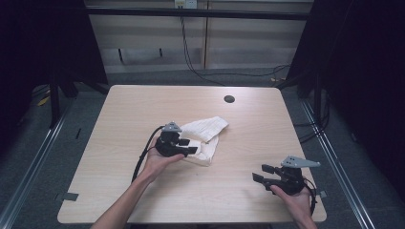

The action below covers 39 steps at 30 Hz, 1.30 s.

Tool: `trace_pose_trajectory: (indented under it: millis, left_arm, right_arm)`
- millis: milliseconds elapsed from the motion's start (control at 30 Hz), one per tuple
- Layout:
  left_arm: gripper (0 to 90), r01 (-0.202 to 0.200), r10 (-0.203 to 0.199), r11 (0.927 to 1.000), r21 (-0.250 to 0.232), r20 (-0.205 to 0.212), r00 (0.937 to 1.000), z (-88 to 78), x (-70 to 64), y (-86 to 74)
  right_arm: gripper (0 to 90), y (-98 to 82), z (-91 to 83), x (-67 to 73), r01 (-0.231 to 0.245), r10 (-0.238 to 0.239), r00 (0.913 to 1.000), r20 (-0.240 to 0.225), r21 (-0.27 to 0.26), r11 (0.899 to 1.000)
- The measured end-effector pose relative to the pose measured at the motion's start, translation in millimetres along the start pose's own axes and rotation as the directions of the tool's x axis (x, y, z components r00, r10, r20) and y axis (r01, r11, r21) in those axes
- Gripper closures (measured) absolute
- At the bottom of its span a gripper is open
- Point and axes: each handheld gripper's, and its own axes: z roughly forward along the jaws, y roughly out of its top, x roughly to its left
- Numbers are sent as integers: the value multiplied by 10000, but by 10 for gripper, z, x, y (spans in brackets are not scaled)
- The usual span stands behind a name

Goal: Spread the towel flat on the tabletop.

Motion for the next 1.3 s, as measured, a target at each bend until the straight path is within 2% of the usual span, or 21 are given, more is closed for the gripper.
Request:
trace_pose_trajectory:
  millis: [200, 267, 300, 400, 467, 567, 633, 667, 767, 867, 967, 1033, 1167, 1300]
  left_arm:
    - [456, -390, 412, 9970, 673, -316, 9987, 212, -44, -91]
    - [457, -511, 531, 9967, 637, -297, 9981, 232, -39, -139]
    - [476, -548, 567, 9971, 519, -351, 9978, 231, -34, -153]
    - [575, -723, 743, 9957, 583, -316, 9967, 220, -17, -168]
    - [655, -1095, 1127, 9915, 704, -436, 9927, 218, -32, -175]
    - [777, -1252, 1271, 9895, 719, -228, 9916, 198, -41, -206]
    - [813, -1148, 1158, 9909, 697, -98, 9932, 174, -34, -226]
    - [821, -1067, 1067, 9915, 741, 35, 9943, 163, -28, -230]
    - [827, -1267, 1244, 9876, 924, 303, 9918, 115, -29, -246]
    - [827, -1337, 1293, 9845, 1133, 449, 9906, 39, -45, -276]
    - [826, -1603, 1554, 9784, 1304, 467, 9867, -72, -74, -305]
    - [825, -1651, 1610, 9790, 1200, 429, 9860, -141, -86, -336]
    - [824, -1560, 1487, 9816, 1100, 719, 9863, -231, -114, -372]
    - [825, -1705, 1603, 9787, 1141, 935, 9826, -284, -162, -389]
  right_arm:
    - [399, -2, 7, 5, 131, -131, 9999, 36, 60, 9999]
    - [397, -6, 6, 6, 118, -118, 9999, -21, 49, 9999]
    - [397, -7, 6, 7, 105, -105, 9999, -73, 56, 9999]
    - [396, -9, 22, 12, 139, -138, 9999, -88, 93, 9999]
    - [396, -8, 34, 13, 29, -29, 9999, -99, 84, 10000]
    - [397, 1, 58, 33, 205, -205, 9998, -9, 244, 9995]
    - [397, 1, 73, 49, 223, -221, 9997, -48, 345, 9992]
    - [396, -1, 82, 52, 232, -232, 9997, -14, 354, 9991]
    - [396, 3, 96, 50, 236, -234, 9997, -76, 382, 9990]
    - [396, 7, 103, 59, 279, -278, 9996, -44, 411, 9988]
    - [395, 5, 117, 63, 306, -307, 9995, -2, 490, 9983]
    - [393, 7, 129, 57, 394, -394, 9992, -10, 492, 9980]
    - [390, 12, 145, 65, 322, -323, 9995, 14, 554, 9979]
    - [390, 15, 153, 86, 376, -376, 9993, -12, 586, 9976]
